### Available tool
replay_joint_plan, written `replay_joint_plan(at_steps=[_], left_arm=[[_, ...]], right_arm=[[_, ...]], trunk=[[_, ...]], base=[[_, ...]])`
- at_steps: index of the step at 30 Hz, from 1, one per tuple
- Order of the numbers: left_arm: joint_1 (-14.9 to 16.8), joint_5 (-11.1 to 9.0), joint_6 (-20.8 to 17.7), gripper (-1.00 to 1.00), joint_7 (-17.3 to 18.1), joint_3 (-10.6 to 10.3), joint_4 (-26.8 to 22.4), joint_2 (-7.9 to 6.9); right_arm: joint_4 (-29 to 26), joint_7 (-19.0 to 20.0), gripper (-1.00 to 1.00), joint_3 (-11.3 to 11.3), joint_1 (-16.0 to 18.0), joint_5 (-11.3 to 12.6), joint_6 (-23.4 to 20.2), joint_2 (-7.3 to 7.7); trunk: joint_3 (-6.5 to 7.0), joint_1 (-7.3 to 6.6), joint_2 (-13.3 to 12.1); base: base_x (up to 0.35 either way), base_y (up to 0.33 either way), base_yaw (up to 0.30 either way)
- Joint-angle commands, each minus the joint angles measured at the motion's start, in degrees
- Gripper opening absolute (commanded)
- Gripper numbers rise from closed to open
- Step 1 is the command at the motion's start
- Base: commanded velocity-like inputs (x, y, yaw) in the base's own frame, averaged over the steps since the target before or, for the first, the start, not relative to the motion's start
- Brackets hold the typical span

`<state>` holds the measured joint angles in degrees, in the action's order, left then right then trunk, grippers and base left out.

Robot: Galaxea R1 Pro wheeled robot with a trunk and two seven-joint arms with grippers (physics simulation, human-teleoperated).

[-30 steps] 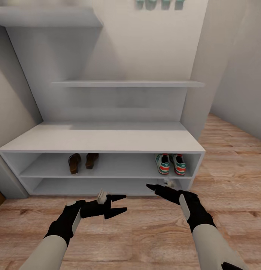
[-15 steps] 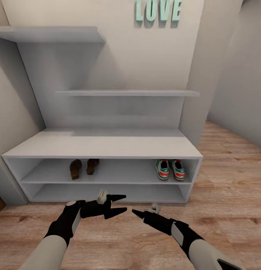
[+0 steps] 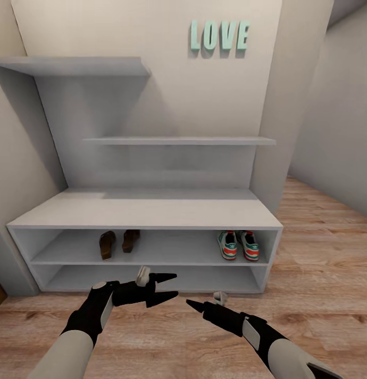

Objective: Pick up the two gym shoes and the two sandals from the corridor floor and place them onto the hallstand (shoe rack) in the corridor, making sure they are on the rack and not on the floor. Arrange them so the two gym shoes are next to each other and the two sandals are next to each other.

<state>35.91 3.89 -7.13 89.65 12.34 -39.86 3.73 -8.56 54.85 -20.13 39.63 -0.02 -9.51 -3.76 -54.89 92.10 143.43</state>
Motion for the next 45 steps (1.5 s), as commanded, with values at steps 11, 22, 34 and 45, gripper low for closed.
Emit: replay_joint_plan(at_steps=[11, 22, 34, 45], left_arm=[[0.04, 0.41, -0.6, 1.0, 0.35, 0.32, -0.05, 0.05], [0.04, 0.41, -0.6, 1.0, 0.35, 0.32, -0.05, -0.02], [0.04, 0.41, -0.6, 1.0, 0.35, 0.32, -0.05, 0.04], [0.04, 0.33, -0.62, 1.0, 0.35, 0.23, -0.05, 0.05]], right_arm=[[1.51, 0.15, 1.0, -0.22, 0.01, -0.14, -0.61, -0.02], [3.42, 0.12, 1.0, -0.18, 0.01, -0.16, -0.6, 0.0], [3.46, 0.09, 1.0, -0.18, 0.01, -0.16, -0.6, 0.07], [3.46, 0.09, 1.0, -0.18, 0.01, -0.16, -0.6, 0.07]], trunk=[[-0.06, -0.01, 0.02], [-0.06, -0.01, 0.02], [-0.06, -0.01, 0.02], [-0.06, -0.01, 0.02]], base=[[0.0, 0.0, 0.0], [0.0, 0.0, 0.0], [0.0, 0.0, 0.0], [0.0, 0.0, 0.0]])
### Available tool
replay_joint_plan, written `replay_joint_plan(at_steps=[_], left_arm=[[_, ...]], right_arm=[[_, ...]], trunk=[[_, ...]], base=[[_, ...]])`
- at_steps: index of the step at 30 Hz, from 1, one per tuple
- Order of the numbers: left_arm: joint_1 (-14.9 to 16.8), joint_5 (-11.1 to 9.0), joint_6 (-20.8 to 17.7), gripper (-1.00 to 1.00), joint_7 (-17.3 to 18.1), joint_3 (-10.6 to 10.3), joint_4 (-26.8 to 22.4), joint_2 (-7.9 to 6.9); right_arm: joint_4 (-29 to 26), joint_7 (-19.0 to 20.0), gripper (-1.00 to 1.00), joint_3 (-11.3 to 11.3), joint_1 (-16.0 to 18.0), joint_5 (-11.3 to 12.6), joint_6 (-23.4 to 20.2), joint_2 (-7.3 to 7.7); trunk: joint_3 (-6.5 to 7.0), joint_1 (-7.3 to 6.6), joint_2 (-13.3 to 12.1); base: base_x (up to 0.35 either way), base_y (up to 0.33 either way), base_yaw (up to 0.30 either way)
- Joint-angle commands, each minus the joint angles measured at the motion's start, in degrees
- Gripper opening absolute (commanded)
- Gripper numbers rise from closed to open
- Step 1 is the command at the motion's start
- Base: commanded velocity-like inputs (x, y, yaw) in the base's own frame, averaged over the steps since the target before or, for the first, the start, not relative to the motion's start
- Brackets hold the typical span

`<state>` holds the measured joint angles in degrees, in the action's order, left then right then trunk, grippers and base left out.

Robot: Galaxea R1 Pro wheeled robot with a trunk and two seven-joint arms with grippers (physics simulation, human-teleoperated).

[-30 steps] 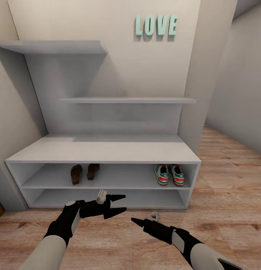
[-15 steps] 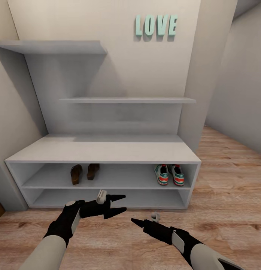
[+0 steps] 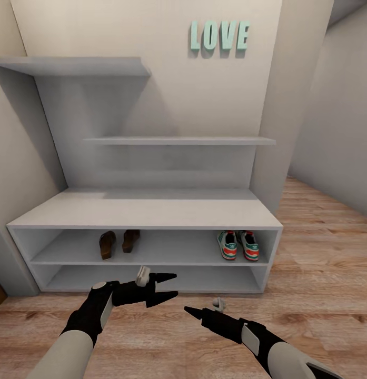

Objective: Pick up the two gym shoes and the two sandals from the corridor floor and place them onto the hallstand (shoe rack) in the corridor, making sure they are on the rack and not on the floor. Arrange them so the two gym shoes are next to each other and the two sandals are next to each other.

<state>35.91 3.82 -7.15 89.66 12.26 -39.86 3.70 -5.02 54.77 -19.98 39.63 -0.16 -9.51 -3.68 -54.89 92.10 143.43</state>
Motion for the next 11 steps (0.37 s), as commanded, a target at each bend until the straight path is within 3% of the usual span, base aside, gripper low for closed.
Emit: replay_joint_plan(at_steps=[1, 11], left_arm=[[0.04, 0.4, -0.59, 1.0, 0.34, 0.31, -0.04, 0.08], [0.04, 0.4, -0.58, 1.0, 0.34, 0.31, -0.03, 0.08]], right_arm=[[-0.08, 0.16, 1.0, -0.32, 0.01, -0.02, -0.6, -0.02], [-0.08, 0.16, 1.0, -0.32, 0.01, -0.02, -0.6, -0.02]], trunk=[[-0.06, -0.01, 0.02], [-0.06, -0.01, 0.02]], base=[[0.0, 0.0, 0.0], [0.0, 0.0, 0.0]])
